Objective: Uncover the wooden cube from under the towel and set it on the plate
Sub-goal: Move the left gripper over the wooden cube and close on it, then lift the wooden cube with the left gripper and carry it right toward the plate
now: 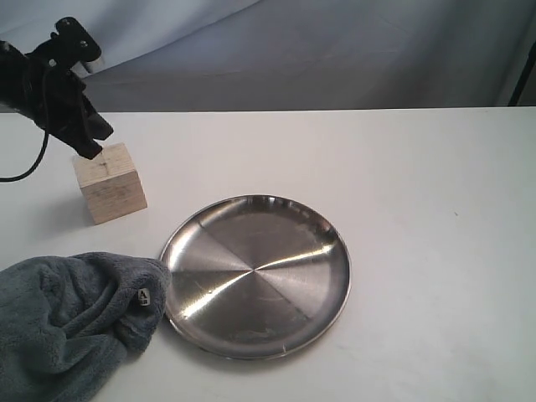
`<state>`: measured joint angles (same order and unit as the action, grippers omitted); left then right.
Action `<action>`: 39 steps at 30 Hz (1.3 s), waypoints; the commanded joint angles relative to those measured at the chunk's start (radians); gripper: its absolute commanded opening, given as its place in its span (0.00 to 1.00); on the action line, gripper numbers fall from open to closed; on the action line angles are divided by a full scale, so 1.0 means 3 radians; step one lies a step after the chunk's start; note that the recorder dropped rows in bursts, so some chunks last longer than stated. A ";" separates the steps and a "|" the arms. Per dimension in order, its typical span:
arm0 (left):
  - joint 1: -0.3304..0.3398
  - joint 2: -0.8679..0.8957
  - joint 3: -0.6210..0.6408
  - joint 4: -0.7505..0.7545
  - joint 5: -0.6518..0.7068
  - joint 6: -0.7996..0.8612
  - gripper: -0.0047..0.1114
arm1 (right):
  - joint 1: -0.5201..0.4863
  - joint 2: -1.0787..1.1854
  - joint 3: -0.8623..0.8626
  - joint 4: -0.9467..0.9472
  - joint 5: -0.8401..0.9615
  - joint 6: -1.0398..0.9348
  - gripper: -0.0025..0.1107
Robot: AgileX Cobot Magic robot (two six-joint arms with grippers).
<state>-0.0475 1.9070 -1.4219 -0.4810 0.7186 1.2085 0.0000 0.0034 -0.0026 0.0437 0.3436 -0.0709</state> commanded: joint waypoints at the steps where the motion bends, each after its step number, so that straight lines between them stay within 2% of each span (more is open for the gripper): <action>1: 0.0006 0.0008 -0.0020 0.0100 -0.0029 0.0027 0.07 | 0.0000 -0.0011 0.0009 0.0002 -0.0028 -0.0010 0.02; 3: 0.0006 0.0008 -0.0004 0.0288 -0.0023 0.0020 0.26 | 0.0000 -0.0011 0.0009 0.0002 -0.0028 -0.0010 0.02; 5: 0.0006 0.0035 -0.0004 0.0316 -0.0030 0.0019 0.60 | 0.0000 -0.0011 0.0009 0.0002 -0.0028 -0.0010 0.02; 6: 0.0006 0.0056 -0.0004 0.0310 -0.0073 0.0019 0.81 | 0.0000 -0.0011 0.0009 0.0002 -0.0028 -0.0010 0.02; 7: 0.0006 0.0080 -0.0004 0.0310 -0.0122 0.0014 0.92 | 0.0000 -0.0011 0.0009 0.0002 -0.0028 -0.0010 0.02; 8: 0.0006 0.0096 -0.0004 0.0301 -0.0169 -0.0012 0.94 | 0.0000 -0.0011 0.0009 0.0002 -0.0028 -0.0010 0.02; 23: 0.0006 0.0356 -0.0004 0.0316 -0.0458 0.0026 0.94 | 0.0000 -0.0011 0.0009 0.0002 -0.0028 -0.0010 0.02; 39: 0.0006 0.0514 -0.0012 0.0230 -0.0502 -0.0140 0.94 | 0.0000 -0.0011 0.0009 0.0002 -0.0028 -0.0010 0.02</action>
<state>-0.0475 2.0396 -1.4334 -0.4420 0.5839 1.1915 0.0000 0.0034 -0.0026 0.0437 0.3436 -0.0709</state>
